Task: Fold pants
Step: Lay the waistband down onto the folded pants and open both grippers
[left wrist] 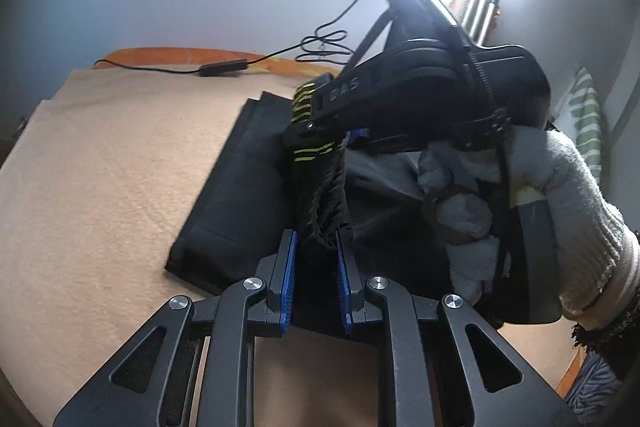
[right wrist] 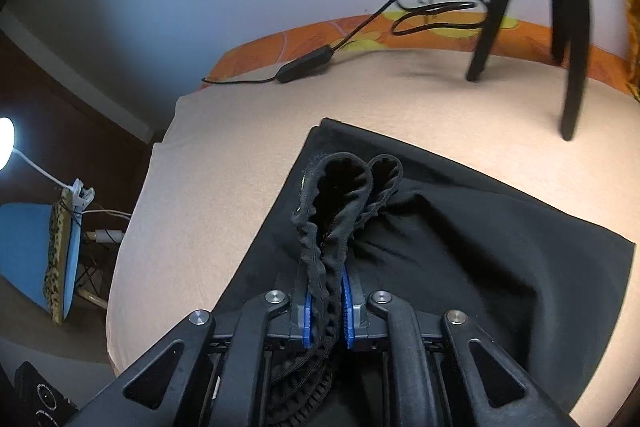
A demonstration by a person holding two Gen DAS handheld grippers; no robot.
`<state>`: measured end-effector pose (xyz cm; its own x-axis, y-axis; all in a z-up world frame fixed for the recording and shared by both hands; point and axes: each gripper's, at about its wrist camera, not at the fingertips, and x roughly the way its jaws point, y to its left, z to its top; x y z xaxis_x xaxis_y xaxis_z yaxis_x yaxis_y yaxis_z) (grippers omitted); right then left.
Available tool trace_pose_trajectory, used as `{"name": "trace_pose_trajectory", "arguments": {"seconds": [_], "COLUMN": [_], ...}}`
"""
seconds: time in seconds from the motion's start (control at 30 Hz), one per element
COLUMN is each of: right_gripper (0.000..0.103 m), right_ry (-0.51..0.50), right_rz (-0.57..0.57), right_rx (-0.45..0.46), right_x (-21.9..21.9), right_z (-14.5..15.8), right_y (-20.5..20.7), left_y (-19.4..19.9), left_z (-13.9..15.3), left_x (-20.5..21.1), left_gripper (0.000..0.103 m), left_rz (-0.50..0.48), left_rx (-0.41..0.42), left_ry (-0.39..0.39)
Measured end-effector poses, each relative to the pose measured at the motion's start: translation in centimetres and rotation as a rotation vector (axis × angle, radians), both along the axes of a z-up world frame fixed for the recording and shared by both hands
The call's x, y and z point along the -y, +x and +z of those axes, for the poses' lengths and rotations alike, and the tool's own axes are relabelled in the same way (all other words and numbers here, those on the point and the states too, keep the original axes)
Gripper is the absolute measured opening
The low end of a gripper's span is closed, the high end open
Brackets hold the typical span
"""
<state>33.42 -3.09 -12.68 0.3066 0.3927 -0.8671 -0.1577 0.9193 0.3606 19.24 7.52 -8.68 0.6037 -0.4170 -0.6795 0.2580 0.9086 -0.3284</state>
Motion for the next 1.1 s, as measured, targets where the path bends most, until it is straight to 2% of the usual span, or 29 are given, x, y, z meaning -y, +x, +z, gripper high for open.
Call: {"name": "trace_pose_trajectory", "arguments": {"seconds": [0.13,0.2,0.3,0.37,0.5,0.6,0.7,0.83,0.9,0.93,0.97,1.1], "right_gripper": [0.029,0.043,0.043,0.043,0.042,0.038,0.036,0.036,0.036,0.036,0.036,0.036], "right_ry": [0.069,0.132,0.164,0.192,0.16,0.135,0.105,0.022,0.024,0.024,0.022,-0.002], "right_rz": [0.005,-0.013,-0.038,-0.052,-0.073,-0.072,-0.057,-0.012,-0.003,0.0,0.005,0.041], "right_rx": [0.005,0.011,0.061,0.084,0.12,0.125,0.12,0.15,0.149,0.149,0.151,0.173], "right_x": [0.4,1.6,3.6,5.2,7.7,8.9,9.1,8.4,8.3,8.1,7.9,7.0], "right_z": [0.3,0.8,2.1,2.7,3.6,3.5,3.0,2.4,2.2,2.1,2.1,2.2], "right_y": [0.5,0.6,0.2,-0.2,-0.6,-0.7,-1.0,-1.5,-1.4,-1.2,-1.2,-1.4], "left_y": [0.5,0.3,-0.1,-0.3,-1.0,-1.5,-1.5,-0.3,0.3,0.5,0.7,1.3], "left_z": [-0.7,-0.8,-0.6,-0.3,0.7,1.5,1.4,-0.3,-1.0,-1.3,-1.5,-1.7], "left_x": [-1.1,-1.6,-2.1,-2.3,-2.4,-1.6,0.5,1.9,1.7,1.5,1.3,-0.8], "left_gripper": [0.019,0.022,0.024,0.031,0.037,0.037,0.037,0.037,0.036,0.028,0.025,0.025], "left_rz": [0.046,0.079,0.109,0.15,0.187,0.148,0.081,0.045,0.052,0.064,0.08,0.145], "left_rx": [-0.018,-0.022,-0.011,0.003,0.049,0.087,0.124,0.08,0.054,0.046,0.039,-0.02], "left_ry": [-0.002,0.012,0.05,0.103,0.16,0.166,0.226,0.256,0.244,0.248,0.256,0.181]}}
